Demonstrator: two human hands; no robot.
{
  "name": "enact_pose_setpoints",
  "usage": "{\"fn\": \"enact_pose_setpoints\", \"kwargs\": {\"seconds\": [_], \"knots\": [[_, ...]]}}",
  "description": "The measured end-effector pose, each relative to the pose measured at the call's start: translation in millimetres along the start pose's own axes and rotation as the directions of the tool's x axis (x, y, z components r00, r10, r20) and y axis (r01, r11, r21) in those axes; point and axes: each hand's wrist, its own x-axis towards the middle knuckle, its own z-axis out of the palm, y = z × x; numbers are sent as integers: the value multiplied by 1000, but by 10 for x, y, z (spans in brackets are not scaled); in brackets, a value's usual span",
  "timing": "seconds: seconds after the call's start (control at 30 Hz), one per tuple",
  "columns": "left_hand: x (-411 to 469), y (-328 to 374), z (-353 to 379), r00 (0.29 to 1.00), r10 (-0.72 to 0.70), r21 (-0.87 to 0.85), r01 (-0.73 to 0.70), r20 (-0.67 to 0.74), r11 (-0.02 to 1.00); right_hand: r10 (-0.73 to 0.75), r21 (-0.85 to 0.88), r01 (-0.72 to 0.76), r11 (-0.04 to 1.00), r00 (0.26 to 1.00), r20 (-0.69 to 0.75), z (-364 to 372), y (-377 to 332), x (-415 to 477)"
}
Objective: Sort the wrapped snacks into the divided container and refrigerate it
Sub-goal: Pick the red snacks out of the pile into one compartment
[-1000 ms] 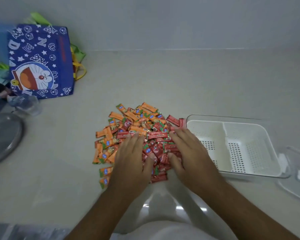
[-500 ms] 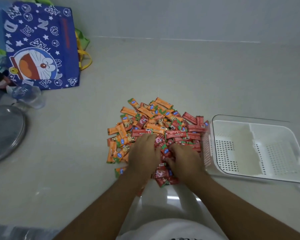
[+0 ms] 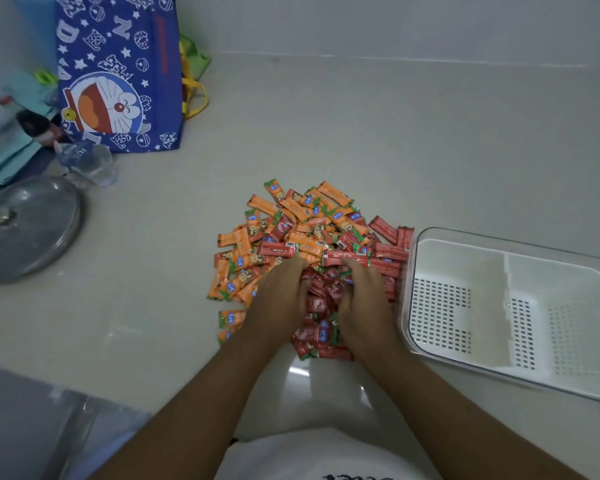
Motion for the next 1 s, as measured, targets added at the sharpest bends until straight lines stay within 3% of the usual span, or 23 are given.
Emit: {"fn": "enact_pose_setpoints", "kwargs": {"seconds": [0.13, 0.23, 0.4, 0.53, 0.7, 0.83, 1.0], "knots": [[-159, 102, 33, 997, -69, -41, 68, -28, 997, 17, 12, -18, 1000, 999, 34, 19, 12, -23], [-187, 58, 30, 990, -138, 62, 137, 9, 989, 97, 22, -98, 995, 995, 35, 47, 25, -20], [-83, -138, 33, 971, -59, 357, -28, 230, 934, 177, -147, -171, 974, 984, 33, 152, 119, 30], [-36, -274, -30, 961, 24, 268, -101, 277, 958, 166, -158, -166, 973, 986, -12, 244, 137, -24], [-20, -389, -199, 977, 51, 87, -70, 206, 994, 181, -146, -185, 972, 983, -40, 289, 158, -17], [103, -355, -269, 974, 83, 82, -103, 212, 991, 163, -147, -178, 973, 981, -108, 307, 136, 8], [247, -222, -161, 959, 200, 90, -221, 198, 971, 285, 140, -257, 956, 928, -241, 230, 106, -60]]}}
